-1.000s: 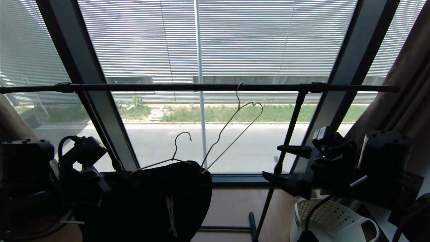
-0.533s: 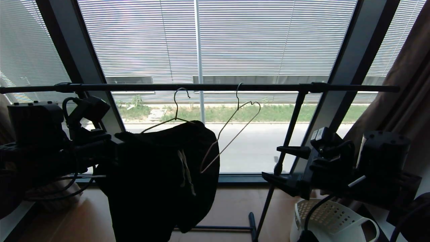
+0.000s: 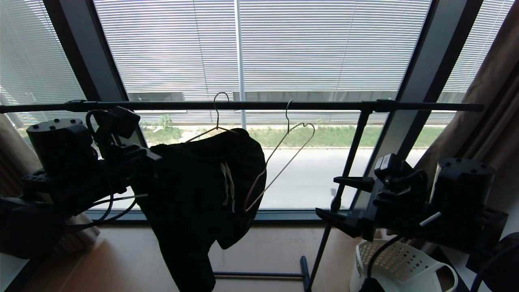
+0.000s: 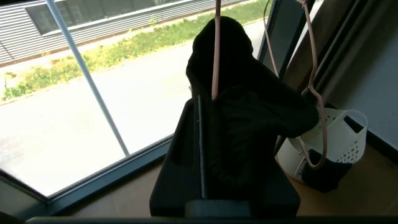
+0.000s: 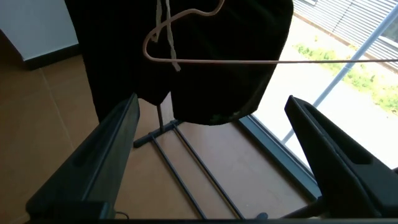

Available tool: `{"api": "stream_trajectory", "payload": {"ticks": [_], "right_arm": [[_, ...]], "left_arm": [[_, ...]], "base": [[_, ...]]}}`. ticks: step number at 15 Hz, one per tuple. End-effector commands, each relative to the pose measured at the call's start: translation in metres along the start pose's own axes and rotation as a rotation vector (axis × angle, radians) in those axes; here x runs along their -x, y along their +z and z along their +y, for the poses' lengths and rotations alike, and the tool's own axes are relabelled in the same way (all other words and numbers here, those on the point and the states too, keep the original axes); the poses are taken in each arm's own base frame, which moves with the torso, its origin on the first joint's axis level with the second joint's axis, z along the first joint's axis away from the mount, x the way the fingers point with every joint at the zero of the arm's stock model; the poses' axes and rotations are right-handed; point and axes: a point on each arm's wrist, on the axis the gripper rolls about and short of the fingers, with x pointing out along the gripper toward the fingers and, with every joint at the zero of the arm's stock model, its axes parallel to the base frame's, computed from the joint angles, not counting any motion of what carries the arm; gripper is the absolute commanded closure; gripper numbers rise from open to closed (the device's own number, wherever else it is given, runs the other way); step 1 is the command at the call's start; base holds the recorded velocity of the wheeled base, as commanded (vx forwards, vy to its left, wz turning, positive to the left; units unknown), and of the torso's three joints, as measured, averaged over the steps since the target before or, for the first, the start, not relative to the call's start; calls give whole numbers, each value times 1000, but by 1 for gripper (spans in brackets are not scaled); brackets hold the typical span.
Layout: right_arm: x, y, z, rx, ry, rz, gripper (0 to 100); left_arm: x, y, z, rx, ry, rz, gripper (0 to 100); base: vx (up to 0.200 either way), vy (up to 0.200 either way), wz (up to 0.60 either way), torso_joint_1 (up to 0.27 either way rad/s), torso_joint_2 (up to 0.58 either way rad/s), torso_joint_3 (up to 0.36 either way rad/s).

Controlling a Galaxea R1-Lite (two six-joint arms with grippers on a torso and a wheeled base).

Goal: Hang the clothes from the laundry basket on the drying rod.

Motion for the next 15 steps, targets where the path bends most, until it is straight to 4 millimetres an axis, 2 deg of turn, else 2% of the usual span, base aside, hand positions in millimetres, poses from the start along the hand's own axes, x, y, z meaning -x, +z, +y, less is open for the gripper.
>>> {"api": "stream_trajectory", "payload": {"ticks": [1, 10, 11, 15], "right_arm": [[0, 0, 0, 1, 1, 0, 0], [-1, -1, 0, 1, 1, 2, 0], [-1, -1, 0, 1, 1, 2, 0], [-1, 0, 0, 2, 1, 0, 0]], "left_arm": [[-10, -5, 3, 6, -4, 12, 100], [-19, -12, -3, 26, -34, 35, 100], [-19, -13, -3, 28, -35, 39, 0], [-25, -25, -2, 26, -41, 87, 0]], "base": [[0, 0, 0, 0, 0, 0], [0, 0, 0, 0, 0, 0], [0, 0, 0, 0, 0, 0], [0, 0, 0, 0, 0, 0]]}}
